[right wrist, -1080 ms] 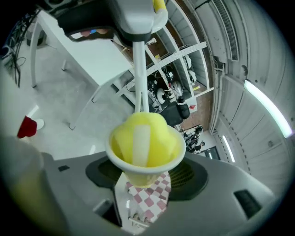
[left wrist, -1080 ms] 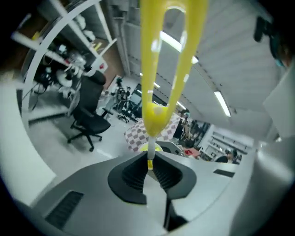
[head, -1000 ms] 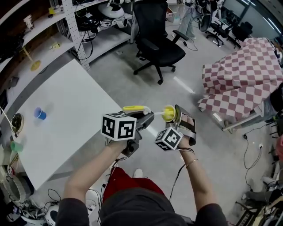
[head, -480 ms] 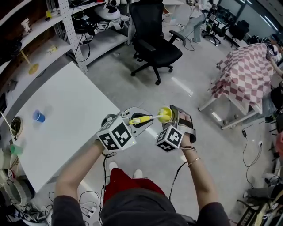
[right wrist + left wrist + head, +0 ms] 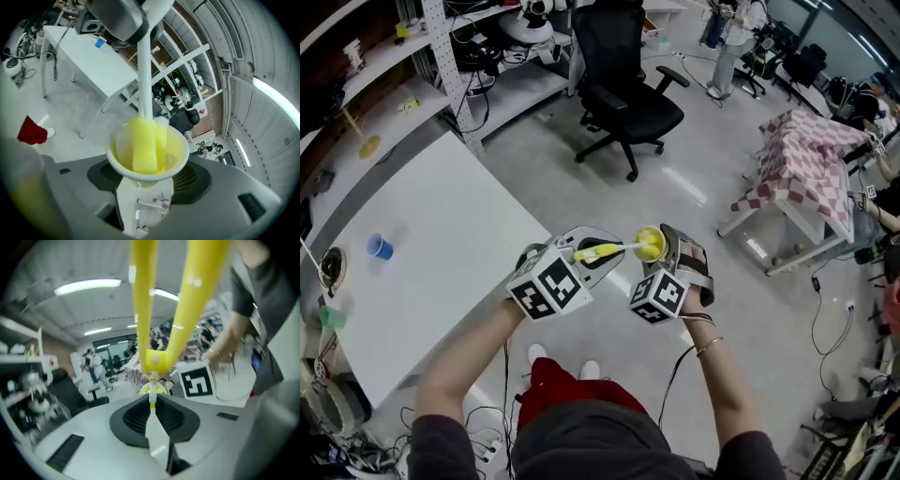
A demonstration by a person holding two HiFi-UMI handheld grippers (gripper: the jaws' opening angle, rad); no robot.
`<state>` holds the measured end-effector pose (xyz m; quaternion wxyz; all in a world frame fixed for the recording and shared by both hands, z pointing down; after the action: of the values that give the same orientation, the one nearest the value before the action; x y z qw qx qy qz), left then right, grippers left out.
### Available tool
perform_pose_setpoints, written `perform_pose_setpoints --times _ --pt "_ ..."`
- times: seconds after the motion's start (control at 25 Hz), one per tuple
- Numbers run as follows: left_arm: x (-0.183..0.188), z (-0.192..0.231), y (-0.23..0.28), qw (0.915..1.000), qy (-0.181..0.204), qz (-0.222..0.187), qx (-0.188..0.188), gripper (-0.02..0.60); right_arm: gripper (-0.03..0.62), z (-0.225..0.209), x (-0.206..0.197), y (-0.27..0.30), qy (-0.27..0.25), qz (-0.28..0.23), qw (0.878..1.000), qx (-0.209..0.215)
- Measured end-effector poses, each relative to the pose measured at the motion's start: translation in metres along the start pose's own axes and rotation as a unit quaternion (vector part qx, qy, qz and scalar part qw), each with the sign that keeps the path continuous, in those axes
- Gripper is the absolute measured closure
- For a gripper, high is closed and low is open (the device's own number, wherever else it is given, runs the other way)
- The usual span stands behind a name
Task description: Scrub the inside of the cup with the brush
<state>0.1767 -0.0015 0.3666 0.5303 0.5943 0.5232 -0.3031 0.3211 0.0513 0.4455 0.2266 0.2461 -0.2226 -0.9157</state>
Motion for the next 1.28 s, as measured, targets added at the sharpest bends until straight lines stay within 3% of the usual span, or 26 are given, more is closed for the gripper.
perform_pose_setpoints --times 0.04,0.08,0.16,0.24,0.36,0.4,0.44,0.48,0.52,0.6,0.68,0.76,0.8,0.84,0.88,0.92,0.96,1.04,1.08,1.12,1.2,1.24,1.28 --pt "-0.005 0.003 0.001 0.9966 -0.081 -0.01 0.014 0.54 0.299 0.001 -0.002 0.0 -0.001 0.006 1.0 -0.006" --pt "-0.009 0.004 0.002 0.9876 -0.154 -0.018 0.025 0.54 0.299 0.002 -0.004 0.0 -0.004 0.013 1.0 -0.01" --pt "-0.018 0.007 0.005 0.9601 -0.275 -0.03 0.041 0.54 0.299 0.004 -0.007 0.003 -0.013 0.026 0.999 -0.015" --pt "-0.027 0.01 0.007 0.9232 -0.378 -0.041 0.052 0.54 0.299 0.006 -0.008 0.006 -0.025 0.038 0.999 -0.021" --pt "-0.04 0.012 0.01 0.85 -0.519 -0.068 0.06 0.538 0.299 0.008 -0.01 0.008 -0.038 0.052 0.997 -0.029" --pt "-0.042 0.012 0.01 0.8316 -0.547 -0.074 0.061 0.538 0.299 0.006 -0.009 0.006 -0.041 0.056 0.997 -0.033" --pt "-0.043 0.012 0.011 0.8234 -0.559 -0.077 0.062 0.538 0.299 0.006 -0.009 0.006 -0.043 0.057 0.997 -0.033" --pt "-0.043 0.011 0.01 0.8269 -0.554 -0.075 0.063 0.538 0.299 0.006 -0.009 0.006 -0.043 0.057 0.997 -0.03" --pt "-0.042 0.011 0.01 0.8411 -0.532 -0.07 0.064 0.538 0.299 0.006 -0.009 0.006 -0.041 0.056 0.997 -0.024" --pt "-0.035 0.008 0.009 0.8913 -0.447 -0.055 0.056 0.539 0.299 0.006 -0.009 0.005 -0.03 0.051 0.998 -0.005" --pt "-0.024 0.004 0.011 0.9453 -0.322 -0.035 0.035 0.54 0.299 0.006 -0.012 0.005 -0.011 0.038 0.999 0.021" --pt "-0.011 -0.003 0.011 0.9829 -0.183 -0.014 0.006 0.54 0.3 0.005 -0.014 0.004 0.003 0.024 0.999 0.044" --pt "-0.006 -0.007 0.011 0.9943 -0.106 -0.001 -0.01 0.54 0.301 0.005 -0.014 0.003 0.005 0.019 0.998 0.052" --pt "-0.001 -0.013 0.01 0.9993 -0.023 0.013 -0.027 0.54 0.301 0.005 -0.014 0.001 0.002 0.013 0.998 0.057" --pt "0.003 -0.02 0.011 0.9968 0.062 0.027 -0.043 0.538 0.301 0.006 -0.014 0.0 -0.005 0.008 0.998 0.061" --pt "0.007 -0.027 0.012 0.9869 0.144 0.042 -0.058 0.538 0.301 0.007 -0.014 -0.001 -0.016 0.004 0.998 0.063" --pt "0.009 -0.033 0.013 0.9715 0.219 0.056 -0.07 0.538 0.301 0.01 -0.015 -0.002 -0.028 0.002 0.998 0.063" --pt "0.012 -0.044 0.017 0.9391 0.325 0.076 -0.082 0.538 0.301 0.014 -0.017 -0.001 -0.038 0.0 0.998 0.056" --pt "0.012 -0.047 0.019 0.9342 0.338 0.081 -0.08 0.538 0.301 0.014 -0.019 -0.001 -0.033 0.002 0.998 0.051" --pt "0.013 -0.047 0.021 0.9418 0.318 0.082 -0.072 0.538 0.301 0.014 -0.02 0.0 -0.022 0.005 0.999 0.046" --pt "0.012 -0.039 0.024 0.9748 0.207 0.071 -0.043 0.538 0.301 0.011 -0.022 0.002 0.009 0.012 0.999 0.041" --pt "0.01 -0.033 0.024 0.9884 0.136 0.063 -0.026 0.538 0.301 0.01 -0.023 0.003 0.023 0.014 0.999 0.04" --pt "0.007 -0.028 0.024 0.9965 0.063 0.054 -0.011 0.54 0.301 0.009 -0.024 0.004 0.035 0.016 0.999 0.039"
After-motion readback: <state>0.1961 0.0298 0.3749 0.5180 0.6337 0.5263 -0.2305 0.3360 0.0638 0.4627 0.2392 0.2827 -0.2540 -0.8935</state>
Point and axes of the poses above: the fingertips, and each gripper's own axes: y forward along the fingers, z to its left, x out of its top, the point moved 9 cm from there along -y, backward along the fingers, and after that the axes turned 5 degrees about -z, right-handed, at the moved point
